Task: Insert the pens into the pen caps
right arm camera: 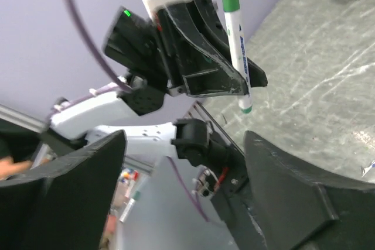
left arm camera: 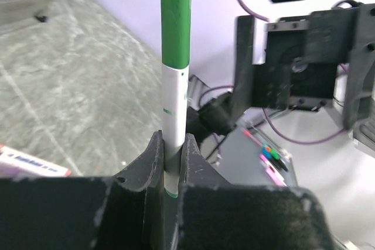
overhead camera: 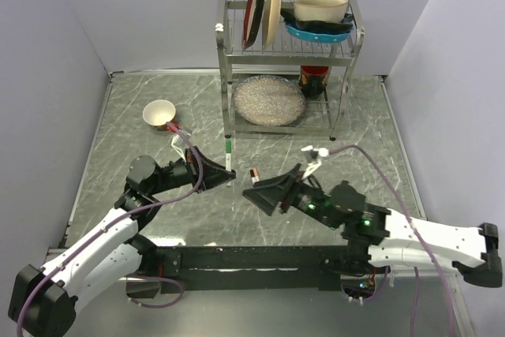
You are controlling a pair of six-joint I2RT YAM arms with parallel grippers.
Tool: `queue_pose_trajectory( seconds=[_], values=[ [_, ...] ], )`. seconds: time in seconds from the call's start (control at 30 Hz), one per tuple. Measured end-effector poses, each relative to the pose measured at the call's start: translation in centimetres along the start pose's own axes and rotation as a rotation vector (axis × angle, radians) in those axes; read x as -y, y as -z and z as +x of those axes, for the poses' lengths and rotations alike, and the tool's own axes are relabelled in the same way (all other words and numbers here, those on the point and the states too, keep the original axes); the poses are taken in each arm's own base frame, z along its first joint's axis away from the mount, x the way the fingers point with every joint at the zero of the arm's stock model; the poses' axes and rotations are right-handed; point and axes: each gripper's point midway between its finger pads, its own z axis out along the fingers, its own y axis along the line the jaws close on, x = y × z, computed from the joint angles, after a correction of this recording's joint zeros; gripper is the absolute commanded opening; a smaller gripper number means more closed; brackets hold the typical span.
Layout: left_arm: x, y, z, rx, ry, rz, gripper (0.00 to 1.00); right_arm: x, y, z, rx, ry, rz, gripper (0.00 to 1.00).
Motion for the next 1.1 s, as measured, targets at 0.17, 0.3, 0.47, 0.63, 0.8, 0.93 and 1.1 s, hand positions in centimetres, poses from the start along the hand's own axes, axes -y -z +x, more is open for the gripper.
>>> queue_pose_trajectory(
  seconds=[0.17, 0.3, 0.47, 0.63, 0.8, 0.93, 1.1],
  values=[
    [-1.5, 0.5, 0.6, 0.016, 0.016, -0.078, 0.01, 1.3, 3.1, -1.3, 0.062, -0.034, 0.023, 1.00],
    [-3.9, 0.9, 2.4, -0.010, 0.089, -0.171, 0.01, 3.5, 4.1, -1.0, 0.073, -0.038, 0.094, 1.00],
    [-7.8, 1.4, 6.6, -0.042, 0.239, -0.354, 0.01, 6.3, 4.5, 0.4, 0.037, -0.023, 0.202, 1.00],
    [-11.9, 2.6, 12.0, -0.110, 0.391, -0.559, 0.03, 7.9, 4.3, 1.6, 0.001, -0.008, 0.270, 1.00],
    [-15.6, 3.5, 15.3, -0.148, 0.499, -0.730, 0.09, 9.5, 4.0, 3.2, -0.050, -0.003, 0.341, 1.00],
    [-17.1, 3.5, 16.5, -0.160, 0.531, -0.781, 0.12, 10.6, 4.1, 4.2, -0.089, -0.013, 0.402, 1.00],
    [-17.8, 2.3, 16.9, -0.182, 0.543, -0.790, 0.32, 11.4, 4.4, 4.8, -0.108, -0.030, 0.446, 1.00]
  ],
)
